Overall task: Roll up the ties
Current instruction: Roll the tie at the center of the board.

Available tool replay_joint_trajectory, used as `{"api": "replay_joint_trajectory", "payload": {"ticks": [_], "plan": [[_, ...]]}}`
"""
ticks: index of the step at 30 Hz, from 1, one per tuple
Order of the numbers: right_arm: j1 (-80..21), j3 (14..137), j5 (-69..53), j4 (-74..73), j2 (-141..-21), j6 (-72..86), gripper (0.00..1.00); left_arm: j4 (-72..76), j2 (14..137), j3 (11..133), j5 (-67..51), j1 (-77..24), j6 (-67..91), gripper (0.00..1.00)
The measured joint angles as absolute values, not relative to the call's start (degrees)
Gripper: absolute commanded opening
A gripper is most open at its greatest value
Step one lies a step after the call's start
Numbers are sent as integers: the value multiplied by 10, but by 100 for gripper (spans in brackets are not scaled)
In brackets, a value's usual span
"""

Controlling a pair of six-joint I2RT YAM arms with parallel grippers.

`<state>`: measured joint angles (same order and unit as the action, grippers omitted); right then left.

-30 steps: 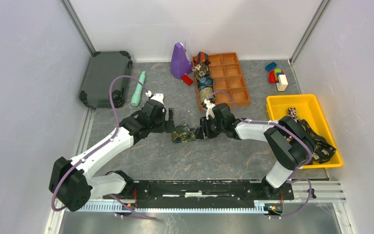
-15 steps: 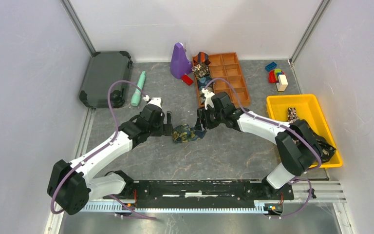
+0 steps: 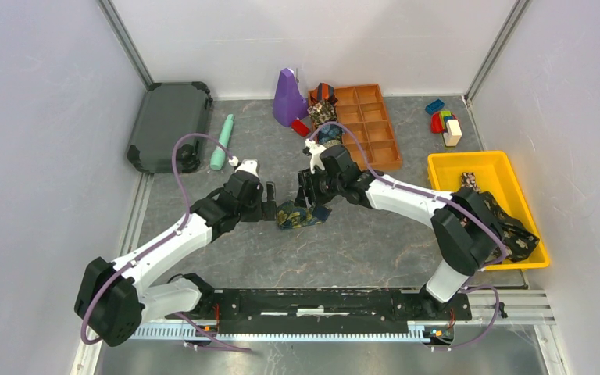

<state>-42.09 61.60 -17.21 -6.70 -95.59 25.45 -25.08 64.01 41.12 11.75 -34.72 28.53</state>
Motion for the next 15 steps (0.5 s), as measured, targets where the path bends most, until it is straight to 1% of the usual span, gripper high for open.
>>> {"api": "replay_joint_trajectory", "payload": {"ticks": [10, 15], "plan": [[-422, 615, -163, -64, -976, 256, 43, -220, 636, 393, 98, -347, 286, 98], [-422, 607, -160, -58, -976, 255, 40, -198, 637, 386, 83, -345, 291, 98]]}}
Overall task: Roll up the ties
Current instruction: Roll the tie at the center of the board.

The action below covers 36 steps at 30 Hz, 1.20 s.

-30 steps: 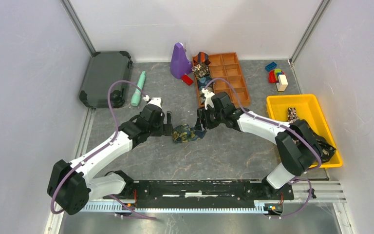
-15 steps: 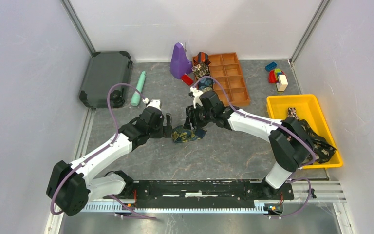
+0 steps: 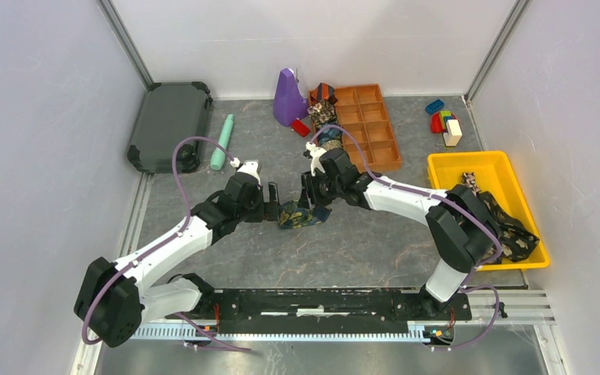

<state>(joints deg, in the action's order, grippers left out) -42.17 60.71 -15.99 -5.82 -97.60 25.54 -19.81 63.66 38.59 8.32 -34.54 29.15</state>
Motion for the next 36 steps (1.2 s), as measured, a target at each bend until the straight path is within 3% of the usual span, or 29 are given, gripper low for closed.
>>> {"api": "replay_joint_trajectory", "payload": {"ticks": [26, 36], "plan": [[-391, 560, -184, -4, -1013, 252, 36, -58, 698, 338, -2, -341, 310, 96], [-388, 555, -193, -7, -983, 254, 62, -99, 583, 325, 48, -341, 320, 98]]}}
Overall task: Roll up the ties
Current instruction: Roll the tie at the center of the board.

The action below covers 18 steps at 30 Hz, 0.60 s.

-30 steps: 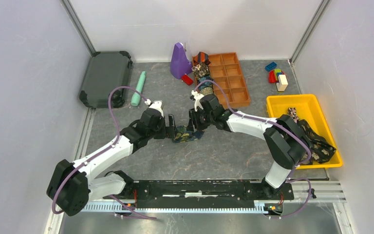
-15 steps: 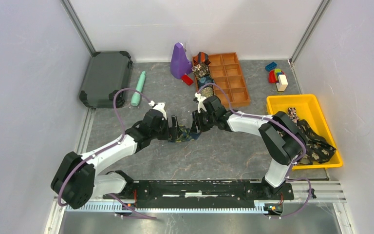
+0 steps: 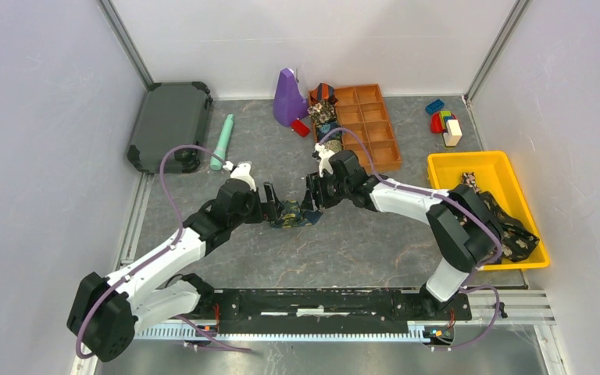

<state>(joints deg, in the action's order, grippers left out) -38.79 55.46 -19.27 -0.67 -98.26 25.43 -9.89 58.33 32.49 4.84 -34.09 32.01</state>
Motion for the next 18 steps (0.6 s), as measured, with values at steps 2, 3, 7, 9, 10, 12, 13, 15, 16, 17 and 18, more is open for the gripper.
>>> {"api": "replay_joint_trajectory", "payload": {"ticks": [2, 3, 7, 9, 10, 12, 13, 15, 16, 17, 18], "plan": [[-390, 555, -193, -5, -966, 256, 65, -112, 576, 325, 64, -341, 320, 98], [-392, 559, -192, -5, -961, 257, 66, -119, 576, 325, 72, -341, 320, 98], [-400, 575, -192, -4, -961, 260, 68, -135, 576, 325, 81, -341, 320, 98], [-407, 580, -193, -4, -964, 264, 68, -136, 576, 325, 85, -341, 320, 98], [-410, 582, -193, -3, -966, 267, 68, -136, 576, 324, 86, -340, 320, 98], [-416, 584, -193, -3, -971, 270, 68, -136, 576, 324, 86, -339, 320, 99], [-418, 585, -193, -2, -975, 272, 68, -136, 576, 324, 86, -338, 320, 98], [-423, 590, -193, -2, -986, 273, 65, -134, 578, 322, 85, -338, 320, 98], [-424, 591, -193, -1, -990, 274, 63, -132, 579, 321, 85, -338, 320, 98], [-425, 592, -193, 0, -994, 275, 61, -131, 580, 320, 84, -338, 320, 98], [-427, 592, -192, 0, -997, 276, 60, -131, 583, 318, 84, -338, 320, 98]]}}
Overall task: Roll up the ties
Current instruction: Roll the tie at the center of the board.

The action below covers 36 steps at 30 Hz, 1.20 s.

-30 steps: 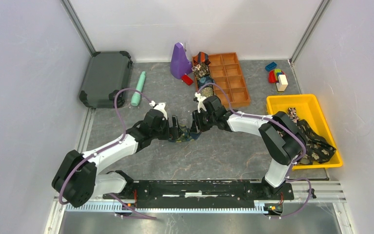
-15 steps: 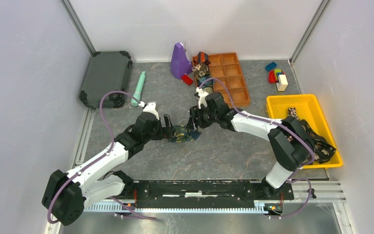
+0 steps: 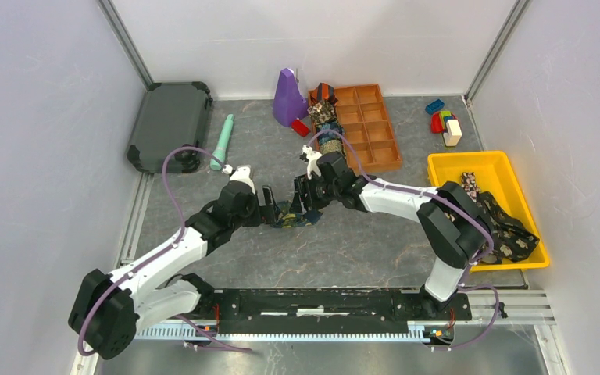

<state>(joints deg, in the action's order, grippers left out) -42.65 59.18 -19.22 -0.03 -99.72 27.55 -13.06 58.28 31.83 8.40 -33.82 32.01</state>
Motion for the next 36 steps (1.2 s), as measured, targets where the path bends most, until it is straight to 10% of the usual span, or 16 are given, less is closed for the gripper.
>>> {"api": "replay_joint_trajectory", "payload": {"ticks": [12, 36], "plan": [[-427, 591, -189, 8, -1021, 276, 46, -94, 618, 304, 57, -331, 320, 99], [-404, 610, -211, 16, -1042, 272, 55, 165, 772, 263, -164, -216, 320, 95]]}}
